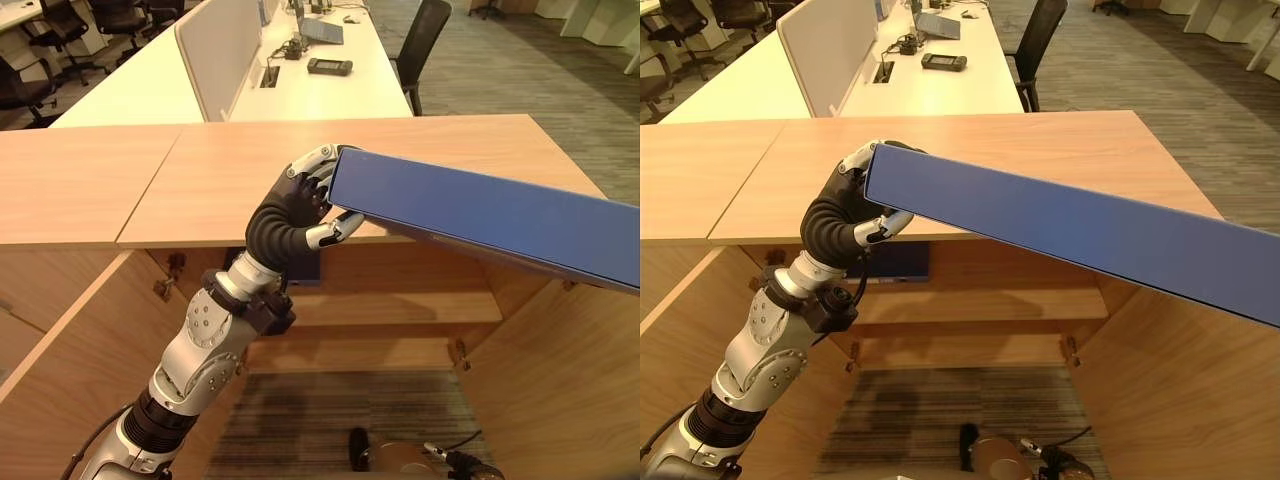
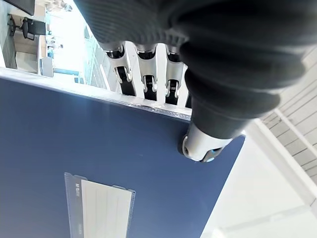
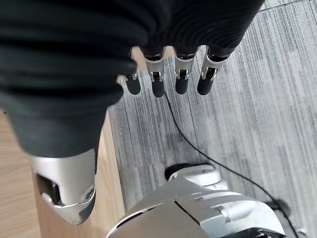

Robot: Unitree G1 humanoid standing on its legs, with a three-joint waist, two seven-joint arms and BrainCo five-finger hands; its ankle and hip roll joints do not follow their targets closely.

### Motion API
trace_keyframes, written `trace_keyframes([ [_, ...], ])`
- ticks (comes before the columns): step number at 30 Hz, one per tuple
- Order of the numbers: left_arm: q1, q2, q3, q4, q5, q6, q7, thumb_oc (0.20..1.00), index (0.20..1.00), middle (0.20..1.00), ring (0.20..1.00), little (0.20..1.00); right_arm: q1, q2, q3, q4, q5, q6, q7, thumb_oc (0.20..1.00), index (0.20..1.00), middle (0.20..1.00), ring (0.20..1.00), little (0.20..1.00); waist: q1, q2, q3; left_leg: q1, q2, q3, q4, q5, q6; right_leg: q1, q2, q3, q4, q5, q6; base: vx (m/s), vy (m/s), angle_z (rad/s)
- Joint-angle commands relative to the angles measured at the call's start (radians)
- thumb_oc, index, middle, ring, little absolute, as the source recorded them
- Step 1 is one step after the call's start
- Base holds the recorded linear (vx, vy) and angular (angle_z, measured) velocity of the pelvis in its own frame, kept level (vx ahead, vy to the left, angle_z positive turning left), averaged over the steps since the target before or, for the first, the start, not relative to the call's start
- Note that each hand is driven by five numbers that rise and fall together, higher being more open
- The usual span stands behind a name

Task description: Put the empty folder in the office cabinet

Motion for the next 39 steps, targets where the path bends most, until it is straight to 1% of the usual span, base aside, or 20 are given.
trace_keyframes([
  [1, 0.069, 0.002, -0.007, 0.038, -0.057, 0.002, 0.026, 0.200, 0.200, 0.200, 0.200, 0.200, 0.015, 0.030, 0.031, 0.056, -0.028, 0.003, -0.004, 1.000, 1.000, 1.000, 1.000, 1.000, -0.013, -0.076, -0.052, 0.087, -0.087, -0.010, -0.040, -0.077, 0.048, 0.007, -0.064, 0.007, -0.309, 0.270, 0.157, 0.00, 0.000, 0.00],
  [7, 0.074, -0.016, -0.010, 0.062, -0.068, 0.009, 0.026, 0.200, 0.200, 0.200, 0.200, 0.200, 0.023, 0.027, 0.030, 0.062, -0.033, 0.002, -0.008, 1.000, 1.000, 1.000, 1.000, 1.000, -0.013, -0.080, -0.052, 0.088, -0.088, -0.010, -0.040, -0.076, 0.048, 0.011, -0.065, 0.006, -0.309, 0.271, 0.156, 0.00, 0.000, 0.00],
  [8, 0.083, -0.012, -0.015, 0.066, -0.073, 0.019, 0.024, 0.200, 0.200, 0.200, 0.200, 0.200, 0.029, 0.035, 0.026, 0.077, -0.028, 0.004, -0.007, 1.000, 1.000, 1.000, 1.000, 1.000, -0.011, -0.079, -0.051, 0.088, -0.088, -0.010, -0.040, -0.076, 0.047, 0.011, -0.065, 0.004, -0.309, 0.270, 0.156, 0.00, 0.000, 0.00],
  [9, 0.076, -0.022, -0.025, 0.070, -0.075, 0.013, 0.024, 0.200, 0.200, 0.200, 0.200, 0.200, 0.022, 0.036, 0.040, 0.081, -0.045, 0.018, -0.011, 1.000, 1.000, 1.000, 1.000, 1.000, -0.010, -0.083, -0.051, 0.088, -0.088, -0.010, -0.040, -0.076, 0.047, 0.012, -0.065, 0.005, -0.309, 0.270, 0.156, 0.00, 0.000, 0.00],
  [10, 0.073, -0.028, -0.037, 0.086, -0.081, 0.020, 0.023, 0.200, 0.200, 0.200, 0.200, 0.200, 0.019, 0.036, 0.050, 0.084, -0.052, 0.008, -0.007, 1.000, 1.000, 1.000, 1.000, 1.000, -0.009, -0.083, -0.051, 0.088, -0.088, -0.012, -0.040, -0.075, 0.048, 0.013, -0.066, 0.005, -0.309, 0.270, 0.155, 0.00, 0.000, 0.00],
  [11, 0.065, -0.027, -0.037, 0.086, -0.076, 0.022, 0.026, 0.200, 0.200, 0.200, 0.200, 0.200, 0.015, 0.037, 0.044, 0.088, -0.048, 0.013, -0.005, 1.000, 1.000, 1.000, 1.000, 1.000, -0.008, -0.081, -0.051, 0.089, -0.089, -0.015, -0.040, -0.075, 0.049, 0.013, -0.066, 0.003, -0.309, 0.269, 0.156, 0.00, 0.000, 0.00],
  [12, 0.070, -0.031, -0.039, 0.088, -0.085, 0.028, 0.023, 0.200, 0.200, 0.200, 0.200, 0.200, 0.017, 0.054, 0.034, 0.088, -0.013, -0.002, -0.011, 1.000, 1.000, 1.000, 1.000, 1.000, -0.007, -0.078, -0.050, 0.089, -0.089, -0.015, -0.040, -0.076, 0.049, 0.014, -0.067, 0.002, -0.309, 0.268, 0.156, -0.01, 0.013, 0.03],
  [13, 0.063, -0.038, -0.044, 0.078, -0.078, 0.018, 0.028, 0.200, 0.200, 0.200, 0.200, 0.200, -0.009, 0.049, 0.040, 0.078, -0.014, 0.015, -0.018, 1.000, 1.000, 1.000, 1.000, 1.000, -0.006, -0.078, -0.050, 0.088, -0.089, -0.016, -0.040, -0.075, 0.048, 0.014, -0.068, 0.001, -0.309, 0.268, 0.156, -0.01, 0.018, 0.03],
  [14, 0.062, -0.040, -0.054, 0.086, -0.086, 0.029, 0.025, 0.200, 0.200, 0.200, 0.200, 0.200, -0.008, 0.060, 0.046, 0.085, -0.015, 0.000, -0.021, 1.000, 1.000, 1.000, 1.000, 1.000, -0.004, -0.076, -0.048, 0.088, -0.088, -0.017, -0.040, -0.074, 0.048, 0.015, -0.069, 0.001, -0.309, 0.267, 0.156, 0.00, 0.000, 0.00],
  [16, 0.062, -0.037, -0.051, 0.076, -0.079, 0.024, 0.029, 0.200, 0.200, 0.200, 0.200, 0.200, 0.003, 0.055, 0.047, 0.087, -0.025, 0.005, -0.018, 1.000, 1.000, 1.000, 1.000, 1.000, -0.006, -0.076, -0.048, 0.088, -0.088, -0.016, -0.040, -0.074, 0.048, 0.015, -0.069, 0.000, -0.309, 0.267, 0.156, 0.00, 0.000, 0.00],
  [17, 0.040, -0.036, -0.048, 0.070, -0.072, 0.015, 0.025, 0.200, 0.200, 0.200, 0.200, 0.200, 0.002, 0.048, 0.057, 0.071, -0.046, 0.018, -0.018, 1.000, 1.000, 1.000, 1.000, 1.000, -0.009, -0.080, -0.048, 0.087, -0.089, -0.015, -0.040, -0.073, 0.048, 0.014, -0.069, 0.002, -0.309, 0.268, 0.156, 0.00, 0.000, 0.00],
  [18, 0.030, -0.035, -0.047, 0.066, -0.065, 0.015, 0.028, 0.200, 0.200, 0.200, 0.200, 0.200, 0.010, 0.048, 0.066, 0.069, -0.055, 0.002, -0.016, 1.000, 1.000, 1.000, 1.000, 1.000, -0.010, -0.080, -0.048, 0.087, -0.088, -0.015, -0.040, -0.073, 0.048, 0.013, -0.068, 0.002, -0.309, 0.267, 0.157, 0.00, 0.000, 0.00],
  [19, 0.007, -0.030, -0.026, 0.054, -0.055, 0.010, 0.039, 0.200, 0.200, 0.200, 0.200, 0.200, 0.034, 0.042, 0.048, 0.063, -0.051, 0.002, -0.013, 1.000, 1.000, 1.000, 1.000, 1.000, -0.015, -0.081, -0.051, 0.086, -0.089, -0.016, -0.040, -0.072, 0.048, 0.013, -0.069, 0.002, -0.309, 0.267, 0.157, 0.00, 0.000, 0.00],
  [25, -0.047, -0.042, -0.009, 0.051, -0.019, -0.012, 0.062, 0.200, 0.200, 0.200, 0.200, 0.200, 0.060, 0.031, 0.048, 0.051, -0.062, 0.000, -0.008, 1.000, 1.000, 1.000, 1.000, 1.000, -0.024, -0.084, -0.057, 0.088, -0.092, -0.013, -0.040, -0.074, 0.048, 0.012, -0.069, 0.000, -0.309, 0.269, 0.159, 0.00, 0.000, -0.01],
  [32, -0.070, -0.064, -0.015, 0.059, -0.032, -0.012, 0.073, 0.200, 0.200, 0.200, 0.200, 0.200, 0.062, 0.025, 0.051, 0.054, -0.067, -0.001, -0.011, 1.000, 1.000, 1.000, 1.000, 1.000, -0.025, -0.085, -0.056, 0.087, -0.092, -0.015, -0.040, -0.074, 0.048, 0.011, -0.069, -0.001, -0.309, 0.269, 0.159, 0.00, -0.001, -0.01],
  [39, -0.084, -0.062, -0.010, 0.048, -0.018, -0.007, 0.076, 0.200, 0.200, 0.200, 0.200, 0.200, 0.062, 0.025, 0.049, 0.051, -0.064, -0.002, -0.009, 1.000, 1.000, 1.000, 1.000, 1.000, -0.023, -0.085, -0.055, 0.088, -0.094, -0.016, -0.040, -0.074, 0.049, 0.011, -0.071, 0.000, -0.309, 0.269, 0.160, 0.00, 0.000, 0.00],
])
